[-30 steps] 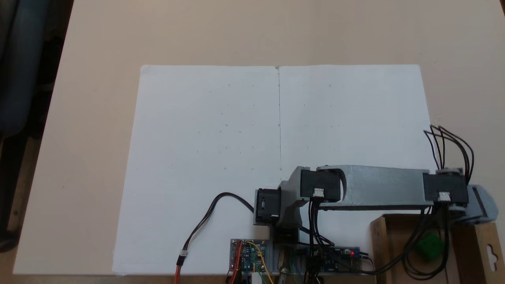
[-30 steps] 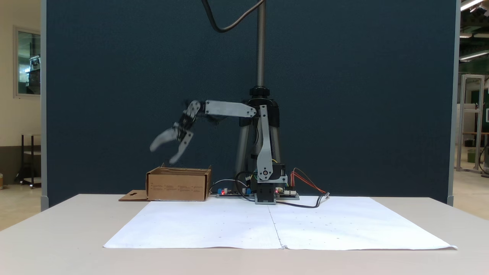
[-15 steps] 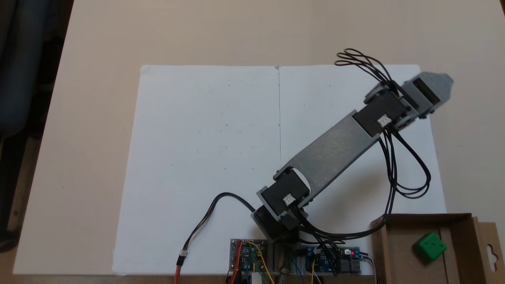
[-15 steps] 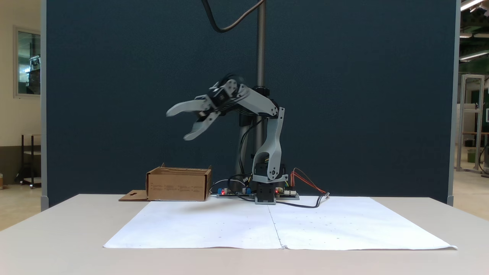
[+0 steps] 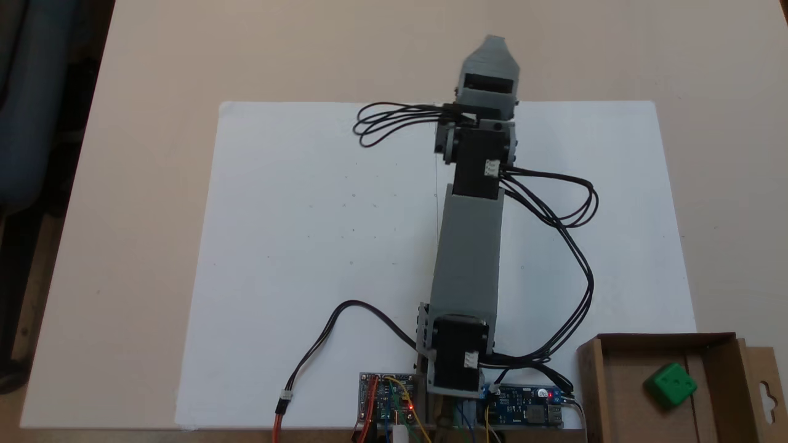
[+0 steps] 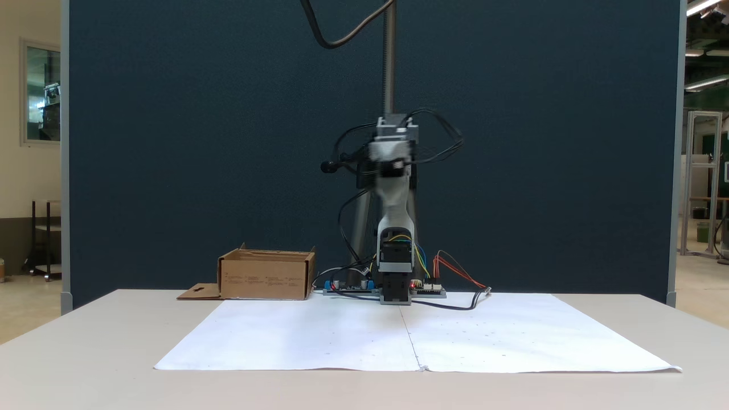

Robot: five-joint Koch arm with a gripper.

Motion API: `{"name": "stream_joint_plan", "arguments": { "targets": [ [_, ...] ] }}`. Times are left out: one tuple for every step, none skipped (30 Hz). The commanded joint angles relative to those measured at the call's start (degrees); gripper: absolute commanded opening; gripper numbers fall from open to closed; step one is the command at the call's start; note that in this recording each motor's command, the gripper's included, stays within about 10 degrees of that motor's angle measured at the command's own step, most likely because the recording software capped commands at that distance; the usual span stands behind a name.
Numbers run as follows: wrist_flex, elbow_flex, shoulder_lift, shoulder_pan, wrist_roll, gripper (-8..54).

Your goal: Grasp a green dice and put it in the bin.

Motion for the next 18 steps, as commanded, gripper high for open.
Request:
{"name": "stream_joint_plan", "arguments": {
  "targets": [
    [-1.41, 0.79, 3.25, -5.63, 3.16, 44.1],
    [-1.67, 1.41, 3.78, -7.65, 3.16, 44.1],
    [-1.85, 2.11, 4.22, -9.4, 3.08, 44.2],
    [-2.2, 2.99, 4.92, -10.81, 3.08, 44.2],
    [-2.55, 3.96, 5.71, -12.3, 2.99, 44.2],
    [-2.55, 4.04, 5.8, -12.3, 2.99, 44.4],
    [-2.55, 4.13, 6.5, -11.87, 2.99, 44.4],
    [-2.64, 4.13, 6.77, -10.9, 2.99, 44.3],
    [-2.81, 4.13, 6.94, -9.49, 2.99, 44.3],
    [-3.52, 4.31, 7.29, -7.82, 3.08, 44.3],
    [-4.92, 4.75, 7.56, -6.42, 2.99, 44.3],
    [-6.77, 5.54, 8.17, -5.1, 2.81, 44.2],
    [-8.09, 6.15, 8.61, -3.96, 2.64, 44.2],
    [-8.88, 6.42, 9.05, -2.81, 2.46, 44.2],
    [-9.14, 6.5, 9.84, -2.11, 2.46, 44.2],
    [-9.14, 6.68, 10.37, -1.76, 2.46, 44.2],
    [-9.14, 7.03, 11.25, -1.67, 2.46, 44.4],
    [-9.14, 7.38, 12.3, -1.76, 2.46, 45.0]
  ]
}}
